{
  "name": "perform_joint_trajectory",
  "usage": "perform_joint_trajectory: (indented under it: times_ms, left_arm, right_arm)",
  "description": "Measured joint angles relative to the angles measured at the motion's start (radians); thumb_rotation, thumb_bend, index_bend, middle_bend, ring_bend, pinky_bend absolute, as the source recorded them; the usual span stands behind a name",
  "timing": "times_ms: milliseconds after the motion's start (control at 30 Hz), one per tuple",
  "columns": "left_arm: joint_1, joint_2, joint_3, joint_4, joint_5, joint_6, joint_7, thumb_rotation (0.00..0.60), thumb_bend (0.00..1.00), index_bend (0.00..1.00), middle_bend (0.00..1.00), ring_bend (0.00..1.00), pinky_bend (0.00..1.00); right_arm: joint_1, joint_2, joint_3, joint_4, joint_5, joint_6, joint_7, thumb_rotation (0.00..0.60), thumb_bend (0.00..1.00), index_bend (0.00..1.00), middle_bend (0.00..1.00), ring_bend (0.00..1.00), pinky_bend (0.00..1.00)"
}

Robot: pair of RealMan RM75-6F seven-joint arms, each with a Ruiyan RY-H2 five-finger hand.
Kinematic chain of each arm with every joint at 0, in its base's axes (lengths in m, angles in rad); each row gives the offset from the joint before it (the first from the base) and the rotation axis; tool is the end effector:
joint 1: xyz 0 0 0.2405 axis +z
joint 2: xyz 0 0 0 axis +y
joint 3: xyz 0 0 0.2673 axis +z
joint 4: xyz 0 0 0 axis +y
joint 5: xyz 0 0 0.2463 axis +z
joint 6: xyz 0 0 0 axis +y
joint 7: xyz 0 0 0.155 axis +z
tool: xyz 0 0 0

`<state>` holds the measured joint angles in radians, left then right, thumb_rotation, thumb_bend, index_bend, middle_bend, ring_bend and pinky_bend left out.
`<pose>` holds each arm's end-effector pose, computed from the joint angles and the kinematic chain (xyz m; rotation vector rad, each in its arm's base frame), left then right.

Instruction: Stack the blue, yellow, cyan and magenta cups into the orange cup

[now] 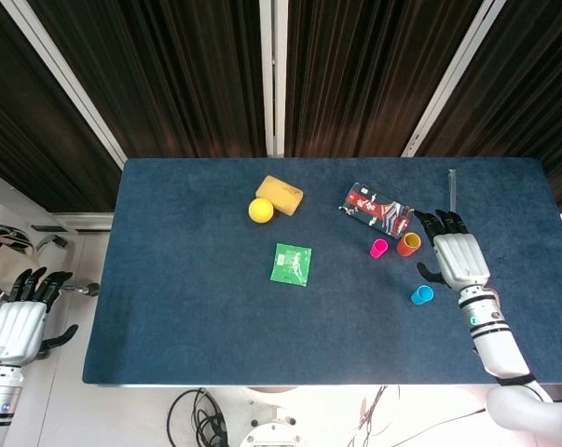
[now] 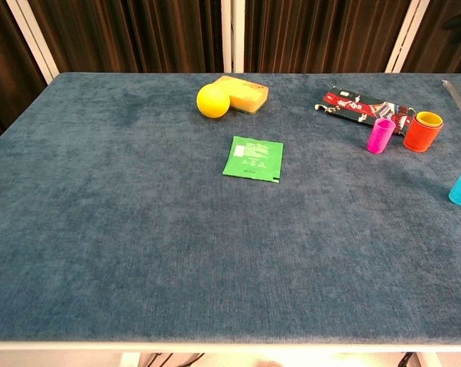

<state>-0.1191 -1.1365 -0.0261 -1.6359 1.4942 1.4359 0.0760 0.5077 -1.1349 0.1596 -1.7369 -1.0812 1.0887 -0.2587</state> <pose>-0.3266 0.2003 0.1118 -1.4571 -0.9109 -0.8590 -0.2484 -0.3341 0.0851 1.5742 -1.0007 0.8095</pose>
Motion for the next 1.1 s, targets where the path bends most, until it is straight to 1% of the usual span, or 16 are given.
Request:
perform_joint_trajectory:
  times_ms: [67,167,333,533,667,767,1033,1100]
  left_arm:
    - [0.002,-0.004,0.002,-0.001,0.000,0.001,0.003,0.600,0.19,0.15,0.14,0.03,0.00]
    - [0.002,-0.006,0.003,0.000,0.001,0.002,0.008,0.600,0.19,0.15,0.14,0.03,0.00]
    - [0.003,-0.007,0.003,0.001,0.003,0.006,0.003,0.600,0.19,0.15,0.14,0.03,0.00]
    - [0.007,0.001,0.002,0.006,0.002,0.012,-0.007,0.600,0.19,0.15,0.14,0.03,0.00]
    - [0.008,0.001,0.003,0.010,0.001,0.012,-0.015,0.600,0.19,0.15,0.14,0.03,0.00]
    - [0.008,-0.002,0.002,0.014,0.000,0.011,-0.018,0.600,0.19,0.15,0.14,0.03,0.00]
    - [0.005,-0.004,0.000,0.021,0.000,0.008,-0.023,0.600,0.19,0.15,0.14,0.03,0.00]
    - [0.005,-0.003,0.000,0.022,-0.001,0.007,-0.025,0.600,0.19,0.15,0.14,0.03,0.00]
  right_arm:
    - [-0.023,0.061,-0.040,-0.039,-0.046,-0.019,0.026,0.600,0.23,0.06,0.15,0.00,0.00]
    - [-0.055,0.112,-0.109,-0.067,-0.093,-0.043,0.021,0.600,0.23,0.07,0.15,0.00,0.00]
    - [-0.077,0.096,-0.146,-0.054,-0.089,-0.053,-0.047,0.600,0.23,0.09,0.15,0.00,0.00]
    - [-0.091,0.024,-0.155,0.023,-0.056,-0.057,-0.061,0.600,0.24,0.13,0.18,0.00,0.00]
    - [-0.099,-0.027,-0.149,0.064,-0.048,-0.038,-0.067,0.600,0.26,0.19,0.24,0.00,0.00]
    - [-0.103,-0.061,-0.144,0.093,-0.048,-0.028,-0.066,0.600,0.27,0.22,0.27,0.00,0.00]
    - [-0.104,-0.118,-0.136,0.140,-0.049,-0.030,-0.069,0.600,0.27,0.25,0.30,0.00,0.00]
    - [-0.103,-0.126,-0.132,0.145,-0.048,-0.031,-0.069,0.600,0.28,0.28,0.31,0.00,0.00]
